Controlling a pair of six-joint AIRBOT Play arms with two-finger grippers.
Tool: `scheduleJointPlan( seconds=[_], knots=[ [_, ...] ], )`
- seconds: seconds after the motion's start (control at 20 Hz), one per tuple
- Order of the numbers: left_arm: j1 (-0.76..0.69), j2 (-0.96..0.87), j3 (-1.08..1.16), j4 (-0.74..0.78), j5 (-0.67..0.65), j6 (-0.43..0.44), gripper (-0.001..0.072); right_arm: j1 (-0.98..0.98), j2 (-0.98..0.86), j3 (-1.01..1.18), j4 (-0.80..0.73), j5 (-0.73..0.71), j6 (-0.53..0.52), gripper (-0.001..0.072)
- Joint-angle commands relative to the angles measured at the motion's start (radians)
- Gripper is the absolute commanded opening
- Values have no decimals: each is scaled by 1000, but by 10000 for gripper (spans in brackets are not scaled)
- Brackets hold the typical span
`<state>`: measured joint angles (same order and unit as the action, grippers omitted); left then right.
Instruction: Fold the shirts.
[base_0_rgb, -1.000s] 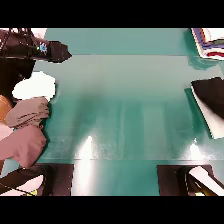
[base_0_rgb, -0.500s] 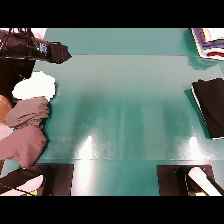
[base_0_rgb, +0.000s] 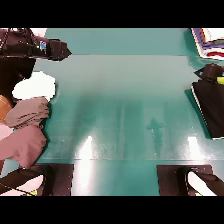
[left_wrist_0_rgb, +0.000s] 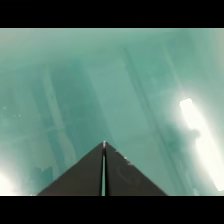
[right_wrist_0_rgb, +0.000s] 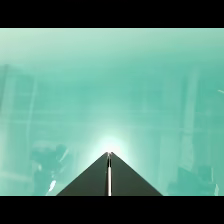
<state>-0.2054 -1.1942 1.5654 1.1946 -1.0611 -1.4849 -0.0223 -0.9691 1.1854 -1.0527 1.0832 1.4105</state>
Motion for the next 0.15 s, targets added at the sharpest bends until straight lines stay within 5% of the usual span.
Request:
scheduleJointPlan(
  seconds=[0.0, 0.1],
  knots=[
    [0, 0, 1, 0, 29, 0, 22, 75, 1, 2, 4, -17, -6, 23],
    [0, 0, 1, 0, 32, 0, 22, 75, 1, 2, 4, -16, -5, 23]
  ],
)
